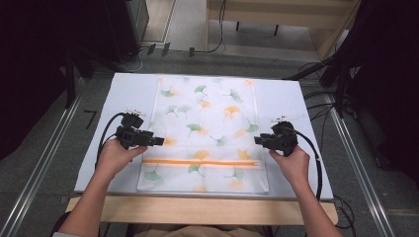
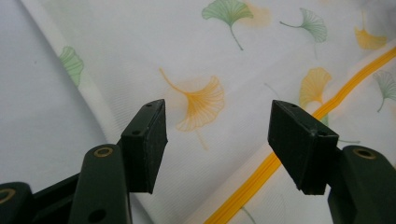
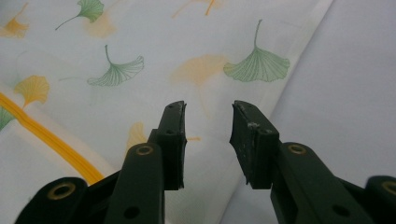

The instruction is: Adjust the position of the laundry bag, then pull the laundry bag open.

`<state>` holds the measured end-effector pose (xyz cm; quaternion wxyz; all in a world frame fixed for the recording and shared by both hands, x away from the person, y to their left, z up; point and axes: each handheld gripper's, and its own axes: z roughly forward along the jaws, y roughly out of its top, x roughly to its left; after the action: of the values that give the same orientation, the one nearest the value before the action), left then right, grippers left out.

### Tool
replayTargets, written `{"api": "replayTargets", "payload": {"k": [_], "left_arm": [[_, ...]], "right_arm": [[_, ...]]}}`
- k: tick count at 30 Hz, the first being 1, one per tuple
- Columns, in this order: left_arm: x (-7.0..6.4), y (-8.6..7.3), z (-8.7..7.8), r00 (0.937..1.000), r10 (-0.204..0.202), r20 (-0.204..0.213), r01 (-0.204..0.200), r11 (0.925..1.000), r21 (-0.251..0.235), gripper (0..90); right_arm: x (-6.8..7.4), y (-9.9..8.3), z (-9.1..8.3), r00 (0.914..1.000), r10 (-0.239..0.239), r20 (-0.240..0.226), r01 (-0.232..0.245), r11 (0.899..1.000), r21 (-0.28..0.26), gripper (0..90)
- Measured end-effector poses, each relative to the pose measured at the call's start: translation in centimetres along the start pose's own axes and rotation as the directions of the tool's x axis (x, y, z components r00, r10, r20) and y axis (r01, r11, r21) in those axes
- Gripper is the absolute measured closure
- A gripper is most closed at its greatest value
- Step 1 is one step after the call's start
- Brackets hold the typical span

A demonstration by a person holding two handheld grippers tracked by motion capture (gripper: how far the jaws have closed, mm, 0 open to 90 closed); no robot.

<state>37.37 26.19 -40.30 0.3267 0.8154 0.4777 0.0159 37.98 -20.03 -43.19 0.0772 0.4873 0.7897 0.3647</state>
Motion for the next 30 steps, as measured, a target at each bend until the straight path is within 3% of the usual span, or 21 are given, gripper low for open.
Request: {"api": "replayTargets", "payload": {"k": [16, 25, 30], "left_arm": [[-1.5, 1.1, 1.7, 0.9978, 0.051, 0.042, -0.051, 0.9986, 0.015, 37.8], [-2.4, 1.8, 2.5, 0.9954, 0.077, 0.057, -0.078, 0.9968, 0.014, 37.3], [-3.3, 2.1, 3.1, 0.9926, 0.103, 0.063, -0.105, 0.9944, 0.017, 37.3]], "right_arm": [[0.2, -3.6, -2.4, 0.9996, 0.020, -0.019, -0.020, 1.000, -0.009, 73.1], [0.1, -4.5, -2.3, 0.9993, 0.033, -0.016, -0.033, 0.999, 0.005, 74.5], [0.1, -4.9, -2.0, 0.9980, 0.053, -0.033, -0.053, 0.999, 0.007, 81.4]]}}
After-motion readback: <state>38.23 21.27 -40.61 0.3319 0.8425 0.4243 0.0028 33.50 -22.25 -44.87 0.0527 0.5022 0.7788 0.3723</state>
